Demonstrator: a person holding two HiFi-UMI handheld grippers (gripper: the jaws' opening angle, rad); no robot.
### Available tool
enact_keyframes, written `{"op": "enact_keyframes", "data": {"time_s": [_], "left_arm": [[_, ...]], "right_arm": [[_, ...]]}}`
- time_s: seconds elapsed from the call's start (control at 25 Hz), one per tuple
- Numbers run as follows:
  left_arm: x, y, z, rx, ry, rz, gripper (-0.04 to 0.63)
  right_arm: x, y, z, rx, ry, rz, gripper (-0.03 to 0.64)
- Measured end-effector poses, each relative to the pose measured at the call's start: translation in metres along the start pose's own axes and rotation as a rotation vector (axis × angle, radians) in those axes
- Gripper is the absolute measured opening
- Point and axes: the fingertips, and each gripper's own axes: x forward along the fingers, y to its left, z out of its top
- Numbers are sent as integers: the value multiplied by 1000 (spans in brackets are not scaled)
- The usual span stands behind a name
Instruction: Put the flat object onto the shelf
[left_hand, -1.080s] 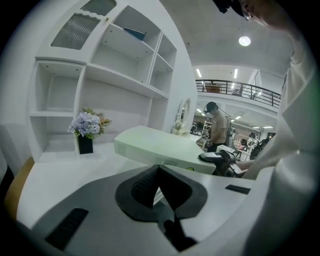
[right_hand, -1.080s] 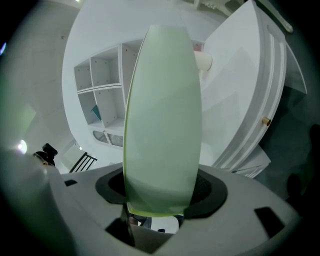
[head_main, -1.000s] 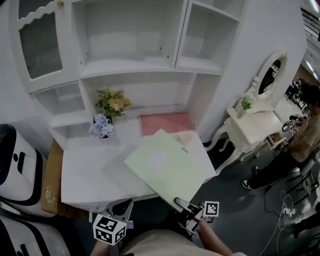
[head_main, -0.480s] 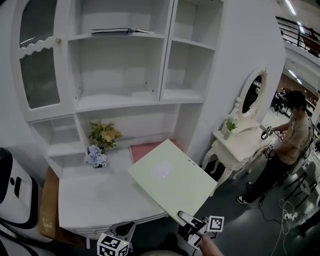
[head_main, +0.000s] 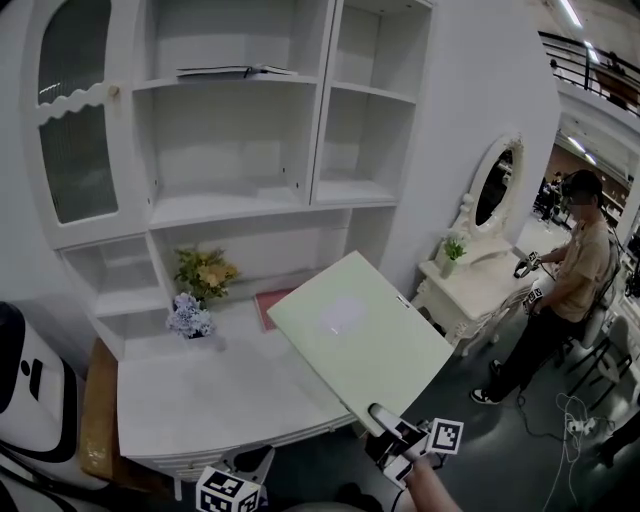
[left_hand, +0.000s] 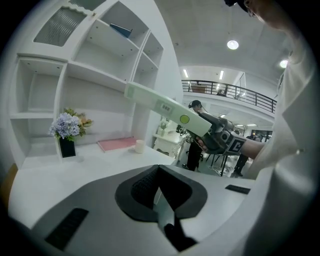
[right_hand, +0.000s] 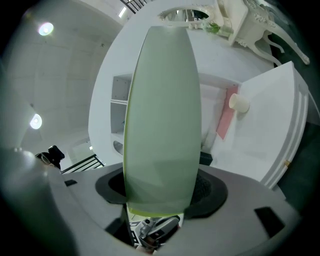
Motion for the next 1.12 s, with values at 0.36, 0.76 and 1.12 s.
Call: {"op": "enact_keyframes", "data": {"time_s": [0.36, 0.76, 1.12], "left_arm": [[14, -21, 8, 29, -2, 58, 14], [38, -66, 18, 11, -16, 87, 14], [56, -87, 23, 25, -7, 80, 12]], "right_arm": [[-9, 31, 45, -62, -13, 77, 291], [-5, 65, 72, -75, 75, 174, 291], [18, 78, 126, -78, 34, 190, 291]]}}
